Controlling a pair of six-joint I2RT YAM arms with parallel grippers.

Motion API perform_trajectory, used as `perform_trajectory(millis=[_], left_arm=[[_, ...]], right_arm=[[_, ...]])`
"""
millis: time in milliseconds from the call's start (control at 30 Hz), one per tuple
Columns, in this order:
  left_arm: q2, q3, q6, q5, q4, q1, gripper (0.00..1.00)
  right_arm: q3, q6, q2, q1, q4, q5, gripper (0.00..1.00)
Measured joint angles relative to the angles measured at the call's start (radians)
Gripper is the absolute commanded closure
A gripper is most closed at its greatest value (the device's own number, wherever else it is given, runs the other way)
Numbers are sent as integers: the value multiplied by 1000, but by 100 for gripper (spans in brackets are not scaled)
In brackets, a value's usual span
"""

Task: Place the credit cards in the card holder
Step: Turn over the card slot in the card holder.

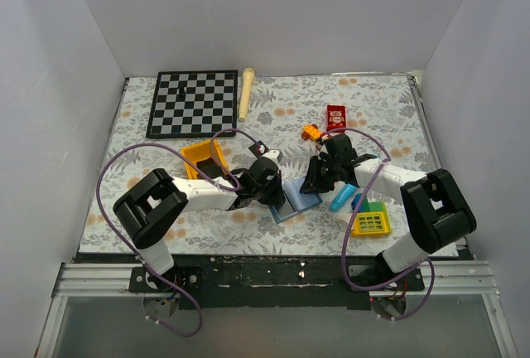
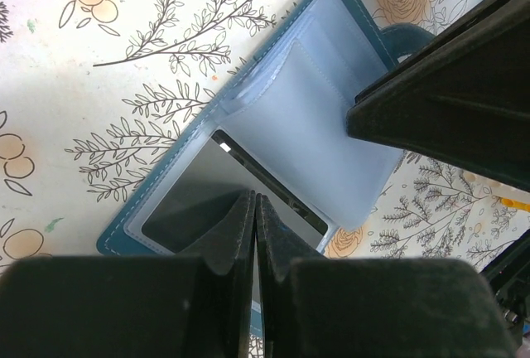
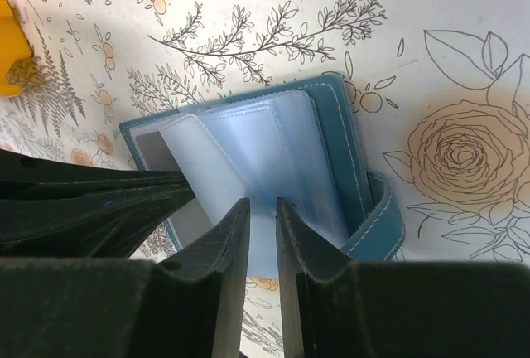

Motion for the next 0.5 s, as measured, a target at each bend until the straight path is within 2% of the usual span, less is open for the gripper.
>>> perform_trajectory(millis=[267,500], left_arm=[[6,2,-1,5,8,0,100],[16,3,-2,22,28,0,100]], right_arm=[[0,-5,-5,0,-12,13,72],[0,-27,-100,0,-65,75,72]])
